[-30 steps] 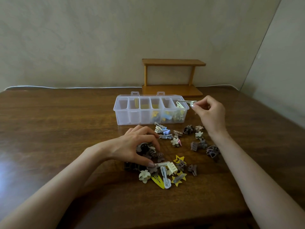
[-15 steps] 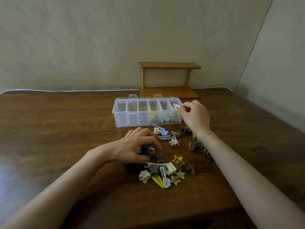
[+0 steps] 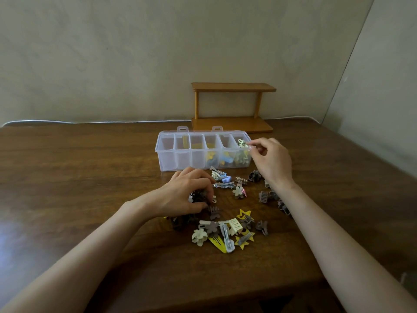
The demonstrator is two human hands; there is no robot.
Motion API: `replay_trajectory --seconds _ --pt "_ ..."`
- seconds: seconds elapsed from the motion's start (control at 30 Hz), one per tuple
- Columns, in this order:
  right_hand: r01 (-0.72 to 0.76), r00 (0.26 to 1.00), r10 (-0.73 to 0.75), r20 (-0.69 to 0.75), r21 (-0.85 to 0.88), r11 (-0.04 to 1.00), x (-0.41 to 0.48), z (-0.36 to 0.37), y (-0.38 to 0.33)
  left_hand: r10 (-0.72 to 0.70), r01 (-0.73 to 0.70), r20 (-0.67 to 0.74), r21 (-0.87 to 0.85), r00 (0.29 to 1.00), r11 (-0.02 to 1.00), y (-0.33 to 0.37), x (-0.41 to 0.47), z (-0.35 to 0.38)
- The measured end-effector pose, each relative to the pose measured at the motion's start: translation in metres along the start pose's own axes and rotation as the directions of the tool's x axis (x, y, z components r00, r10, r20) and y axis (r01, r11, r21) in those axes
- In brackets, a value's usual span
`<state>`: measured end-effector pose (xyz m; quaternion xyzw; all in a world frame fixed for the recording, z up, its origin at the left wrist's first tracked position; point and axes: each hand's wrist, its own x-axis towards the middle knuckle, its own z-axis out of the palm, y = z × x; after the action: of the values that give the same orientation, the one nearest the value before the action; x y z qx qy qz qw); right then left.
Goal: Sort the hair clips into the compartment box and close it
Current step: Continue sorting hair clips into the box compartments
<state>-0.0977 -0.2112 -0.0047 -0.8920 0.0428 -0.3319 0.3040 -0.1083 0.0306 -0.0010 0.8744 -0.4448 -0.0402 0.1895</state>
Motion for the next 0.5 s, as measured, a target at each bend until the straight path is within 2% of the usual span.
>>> replay_trajectory --seconds 0.17,0.33,0.5 --pt "0.023 1.0 -0.023 0.003 0.045 0.999 0.0 -0.003 0.004 0.053 -0.049 0.04 -0.109 0.998 0.993 -0.001 -0.003 -0.005" --pt "0.005 1.0 -0.007 0.026 0.054 0.999 0.003 -0.003 0.012 0.053 -0.046 0.107 -0.07 0.993 0.996 0.001 -0.005 -0.006" --pt "-0.006 0.999 0.004 0.033 0.067 0.998 0.004 -0.004 0.014 0.078 -0.07 0.116 -0.075 0.99 0.995 0.002 -0.006 -0.006"
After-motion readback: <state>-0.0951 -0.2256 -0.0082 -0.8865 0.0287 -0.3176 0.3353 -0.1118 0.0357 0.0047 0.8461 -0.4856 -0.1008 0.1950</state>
